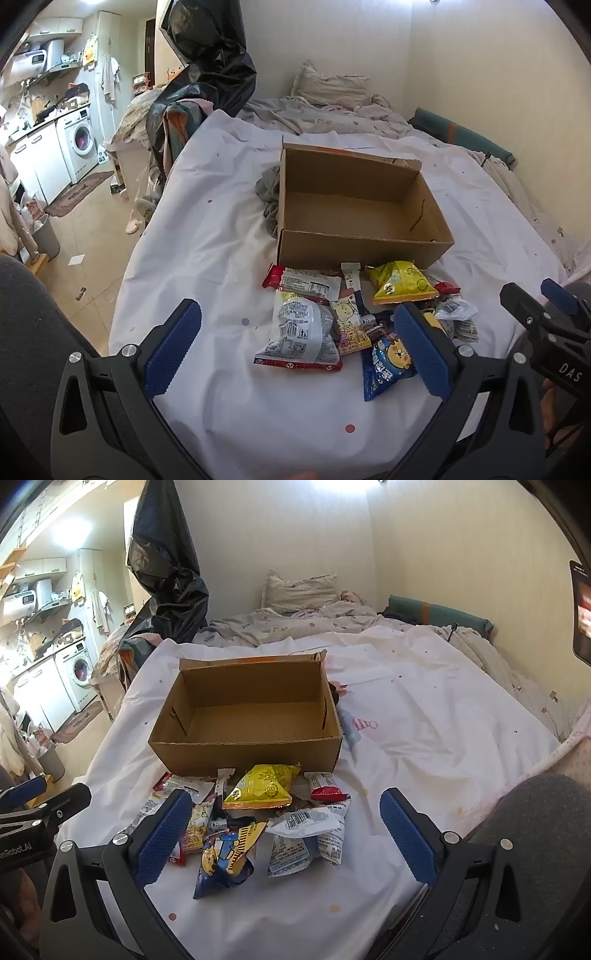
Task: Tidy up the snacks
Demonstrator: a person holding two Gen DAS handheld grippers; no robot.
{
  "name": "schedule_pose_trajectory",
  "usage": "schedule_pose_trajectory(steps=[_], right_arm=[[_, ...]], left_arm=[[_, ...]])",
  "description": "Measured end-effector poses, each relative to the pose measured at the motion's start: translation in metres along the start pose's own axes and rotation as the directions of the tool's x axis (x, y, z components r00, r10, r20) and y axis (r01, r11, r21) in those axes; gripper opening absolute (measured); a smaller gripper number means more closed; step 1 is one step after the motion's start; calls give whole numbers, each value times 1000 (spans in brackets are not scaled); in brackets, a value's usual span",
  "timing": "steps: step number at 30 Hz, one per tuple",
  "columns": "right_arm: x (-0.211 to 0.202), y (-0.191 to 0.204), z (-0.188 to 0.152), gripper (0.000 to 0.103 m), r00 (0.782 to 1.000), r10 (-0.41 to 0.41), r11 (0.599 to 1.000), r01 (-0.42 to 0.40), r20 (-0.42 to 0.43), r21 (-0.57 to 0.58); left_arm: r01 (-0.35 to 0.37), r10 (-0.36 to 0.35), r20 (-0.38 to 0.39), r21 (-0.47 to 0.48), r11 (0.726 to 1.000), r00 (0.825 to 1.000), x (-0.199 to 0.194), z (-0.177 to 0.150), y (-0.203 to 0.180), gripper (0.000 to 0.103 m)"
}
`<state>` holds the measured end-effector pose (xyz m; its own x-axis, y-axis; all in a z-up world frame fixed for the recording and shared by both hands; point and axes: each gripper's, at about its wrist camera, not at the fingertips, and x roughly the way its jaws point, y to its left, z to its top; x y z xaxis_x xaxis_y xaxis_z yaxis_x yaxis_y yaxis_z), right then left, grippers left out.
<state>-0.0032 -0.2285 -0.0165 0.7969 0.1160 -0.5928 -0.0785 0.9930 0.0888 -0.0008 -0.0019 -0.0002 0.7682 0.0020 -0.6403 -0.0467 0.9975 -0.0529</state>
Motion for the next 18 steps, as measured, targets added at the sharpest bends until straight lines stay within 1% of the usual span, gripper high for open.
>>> schedule_pose_trajectory(steps=[1, 2, 9, 14, 15, 18], right_arm=[[1, 0, 0, 103, 1000, 0, 1000, 0, -9, 2], [1, -1, 0, 103, 1000, 3, 1000, -3, -11, 7], [1, 0, 0, 103, 1000, 4, 1000, -4, -7, 8], [0, 1, 0, 103, 1000, 5, 1000, -5, -7, 7], [0, 1, 0, 103, 1000, 5, 1000, -5, -6, 6], [0, 0, 2, 103, 1000, 5, 1000, -5, -5, 6]], left_arm=[[-4, 4, 2, 2, 1000, 1000, -1, 0, -1, 103], [8, -8, -14, -13, 1000, 1000, 2, 2, 1, 103], [14, -14, -10, -10, 1000, 1000, 3, 2, -1, 103], [8, -9, -8, -9, 1000, 1000, 4, 1, 3, 103], [6, -5, -6, 2, 1000, 1000, 2, 1, -1, 103], [5, -5, -7, -3, 1000, 1000, 1, 2, -1, 103]])
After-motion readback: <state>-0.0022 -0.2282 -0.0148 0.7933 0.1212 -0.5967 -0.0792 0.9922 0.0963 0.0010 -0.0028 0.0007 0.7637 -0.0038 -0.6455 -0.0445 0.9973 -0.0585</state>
